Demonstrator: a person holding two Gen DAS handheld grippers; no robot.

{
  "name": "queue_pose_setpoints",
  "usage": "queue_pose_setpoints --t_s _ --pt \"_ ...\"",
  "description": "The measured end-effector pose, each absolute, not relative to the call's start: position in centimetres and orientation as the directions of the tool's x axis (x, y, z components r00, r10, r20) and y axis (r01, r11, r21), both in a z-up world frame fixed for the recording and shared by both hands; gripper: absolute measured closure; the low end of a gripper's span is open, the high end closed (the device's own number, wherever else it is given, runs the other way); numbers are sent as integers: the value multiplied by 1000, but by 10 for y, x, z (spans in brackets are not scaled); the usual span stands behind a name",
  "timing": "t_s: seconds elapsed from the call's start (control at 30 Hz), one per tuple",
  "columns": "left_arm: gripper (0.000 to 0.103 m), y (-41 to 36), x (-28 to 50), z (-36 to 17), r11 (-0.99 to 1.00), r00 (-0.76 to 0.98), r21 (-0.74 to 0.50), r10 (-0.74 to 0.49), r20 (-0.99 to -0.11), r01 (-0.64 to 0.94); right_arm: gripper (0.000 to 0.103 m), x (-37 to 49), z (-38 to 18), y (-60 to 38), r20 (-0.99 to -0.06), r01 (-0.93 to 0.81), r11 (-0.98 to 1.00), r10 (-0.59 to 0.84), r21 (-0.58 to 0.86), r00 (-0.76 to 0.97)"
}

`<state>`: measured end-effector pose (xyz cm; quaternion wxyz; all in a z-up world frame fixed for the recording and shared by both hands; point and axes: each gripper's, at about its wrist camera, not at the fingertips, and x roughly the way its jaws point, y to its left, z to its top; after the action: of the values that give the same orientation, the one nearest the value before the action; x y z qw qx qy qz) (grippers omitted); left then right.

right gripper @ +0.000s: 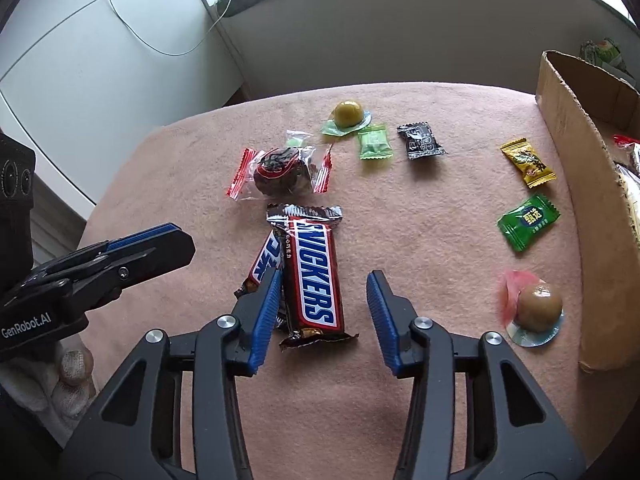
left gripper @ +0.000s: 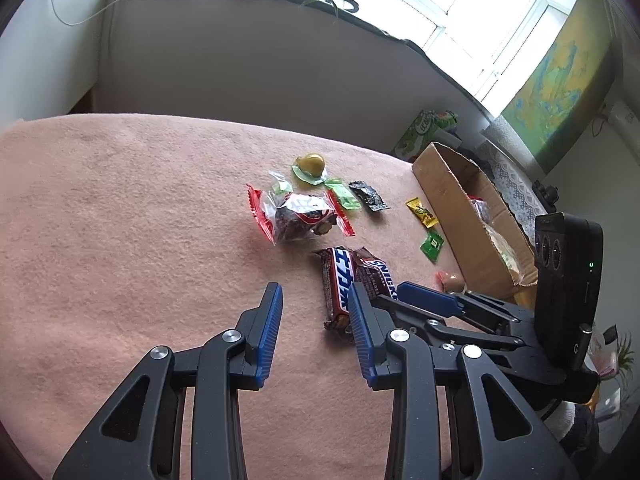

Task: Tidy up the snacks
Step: 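Grasp the Snickers bar with the right tool while the left tool grasps the blue-wrapped bar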

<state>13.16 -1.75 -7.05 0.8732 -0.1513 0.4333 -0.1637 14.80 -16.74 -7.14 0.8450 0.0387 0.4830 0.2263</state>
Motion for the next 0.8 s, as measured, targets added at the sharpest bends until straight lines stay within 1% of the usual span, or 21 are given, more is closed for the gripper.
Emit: queue_pose_setpoints --t_s 0.1,0.13,0.4,0.5,0.67,0.8 --pt "71 -24 135 -72 900 563 -403 -423 -710 167 66 153 -75 -170 -805 -330 904 401 271 437" --pt "71 -26 136 -72 900 560 -401 -424 -712 172 67 155 -75 -172 -808 -321 910 390 263 442" --pt "71 -52 143 -82 912 524 -348 -411 -747 218 69 166 -77 -181 -828 -303 935 314 184 465" --pt "71 -62 149 -88 917 507 -326 -398 -765 230 69 169 -76 -185 -827 -307 931 325 196 458" --pt "71 -76 158 -98 938 492 -260 -342 -800 228 69 168 -75 -185 -830 -314 935 302 162 469" --pt "71 -79 163 -100 949 510 -227 -309 -803 218 69 168 -75 -185 -830 -316 936 296 155 472"
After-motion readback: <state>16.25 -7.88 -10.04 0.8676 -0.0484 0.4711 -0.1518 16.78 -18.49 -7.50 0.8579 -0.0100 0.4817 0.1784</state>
